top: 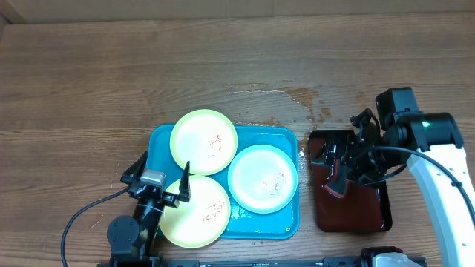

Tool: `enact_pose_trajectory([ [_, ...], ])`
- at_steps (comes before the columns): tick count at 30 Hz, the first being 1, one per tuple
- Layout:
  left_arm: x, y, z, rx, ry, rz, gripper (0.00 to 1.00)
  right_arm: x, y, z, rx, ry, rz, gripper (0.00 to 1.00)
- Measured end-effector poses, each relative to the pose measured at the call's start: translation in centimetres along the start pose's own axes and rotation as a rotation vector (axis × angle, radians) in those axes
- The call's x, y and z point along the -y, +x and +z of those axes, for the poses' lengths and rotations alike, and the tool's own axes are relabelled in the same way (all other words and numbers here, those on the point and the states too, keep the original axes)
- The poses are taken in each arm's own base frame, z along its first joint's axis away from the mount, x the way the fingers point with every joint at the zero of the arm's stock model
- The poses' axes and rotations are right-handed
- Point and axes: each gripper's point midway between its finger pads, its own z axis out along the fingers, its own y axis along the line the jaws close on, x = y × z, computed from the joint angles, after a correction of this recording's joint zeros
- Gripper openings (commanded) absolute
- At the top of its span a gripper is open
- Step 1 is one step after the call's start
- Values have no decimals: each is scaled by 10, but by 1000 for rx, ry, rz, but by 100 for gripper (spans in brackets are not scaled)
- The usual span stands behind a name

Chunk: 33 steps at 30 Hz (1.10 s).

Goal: Clean dirty plates on tray and stack at the side
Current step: 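Move the right gripper over the sponge on the brown tray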

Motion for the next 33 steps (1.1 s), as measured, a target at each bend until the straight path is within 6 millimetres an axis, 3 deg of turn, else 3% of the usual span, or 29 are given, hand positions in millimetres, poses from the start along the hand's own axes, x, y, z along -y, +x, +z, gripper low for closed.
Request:
enact_pose_trajectory([
  [8, 0, -1, 0, 3, 0, 1, 100, 2, 2, 2, -12, 5, 7, 100],
  [12, 3, -5, 0, 22, 20, -2, 100, 13, 9, 18, -48, 16, 29, 100],
  [18, 28, -5, -2, 13, 167, -116, 100, 35, 17, 48, -88, 40, 67, 100],
  [27, 72, 7, -11, -140, 425, -384, 100, 44, -8, 51, 18, 96, 30, 100],
  [30, 81, -5, -12, -195, 488, -416, 100, 46, -10, 51, 28, 103, 28, 100],
  [33, 85, -37, -5, -215, 539, -401, 100, 47, -11, 51, 32, 109, 26, 100],
])
